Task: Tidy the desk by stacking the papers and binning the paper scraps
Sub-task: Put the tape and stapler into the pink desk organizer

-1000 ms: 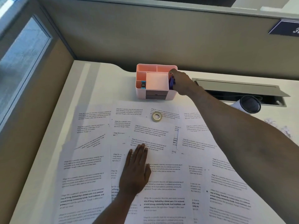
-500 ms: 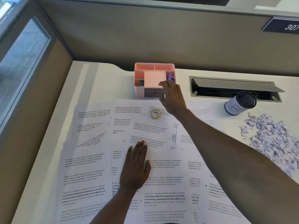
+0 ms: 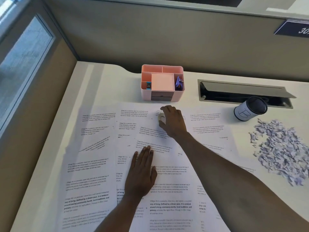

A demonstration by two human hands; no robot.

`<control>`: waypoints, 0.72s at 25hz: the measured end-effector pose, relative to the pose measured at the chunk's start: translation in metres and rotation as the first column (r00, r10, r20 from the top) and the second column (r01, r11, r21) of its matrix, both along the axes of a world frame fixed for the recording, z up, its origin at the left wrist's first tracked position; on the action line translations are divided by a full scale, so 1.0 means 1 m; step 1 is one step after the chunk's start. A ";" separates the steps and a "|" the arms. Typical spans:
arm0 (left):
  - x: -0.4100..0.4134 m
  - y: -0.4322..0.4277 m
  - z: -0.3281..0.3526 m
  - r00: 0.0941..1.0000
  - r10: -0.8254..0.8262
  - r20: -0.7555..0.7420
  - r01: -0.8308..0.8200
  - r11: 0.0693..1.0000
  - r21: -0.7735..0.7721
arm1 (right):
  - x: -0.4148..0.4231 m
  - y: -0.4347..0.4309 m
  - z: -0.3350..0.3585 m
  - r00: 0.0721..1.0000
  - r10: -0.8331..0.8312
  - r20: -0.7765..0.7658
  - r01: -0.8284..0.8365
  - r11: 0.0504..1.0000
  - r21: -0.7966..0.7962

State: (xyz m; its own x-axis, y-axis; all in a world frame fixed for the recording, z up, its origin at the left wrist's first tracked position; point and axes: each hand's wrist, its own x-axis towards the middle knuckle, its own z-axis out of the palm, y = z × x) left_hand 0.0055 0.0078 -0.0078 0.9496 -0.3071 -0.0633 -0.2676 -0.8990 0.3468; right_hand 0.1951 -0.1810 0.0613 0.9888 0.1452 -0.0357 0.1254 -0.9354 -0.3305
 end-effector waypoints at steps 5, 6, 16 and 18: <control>-0.002 0.001 -0.002 1.000 0.002 0.006 -0.002 1.000 -0.006 | -0.005 0.001 -0.009 0.999 -0.025 -0.028 0.024 0.999 -0.033; -0.002 0.001 -0.002 1.000 0.001 0.004 -0.001 1.000 -0.007 | -0.005 0.002 -0.009 0.999 -0.028 -0.034 0.027 0.999 -0.029; -0.001 0.000 -0.002 1.000 0.002 0.019 -0.002 0.999 -0.034 | 0.003 0.011 0.005 0.994 -0.073 0.077 0.060 0.985 0.162; -0.001 0.000 -0.002 1.000 -0.003 0.027 0.004 0.999 -0.040 | 0.018 0.013 0.019 0.972 -0.128 0.198 0.073 0.962 0.263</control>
State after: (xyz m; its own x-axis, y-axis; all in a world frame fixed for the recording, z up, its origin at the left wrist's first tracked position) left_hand 0.0044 0.0079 -0.0102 0.9498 -0.3119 -0.0255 -0.2801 -0.8838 0.3748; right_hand 0.2132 -0.1675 0.0805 0.9795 0.0221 0.2003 0.1279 -0.8361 -0.5335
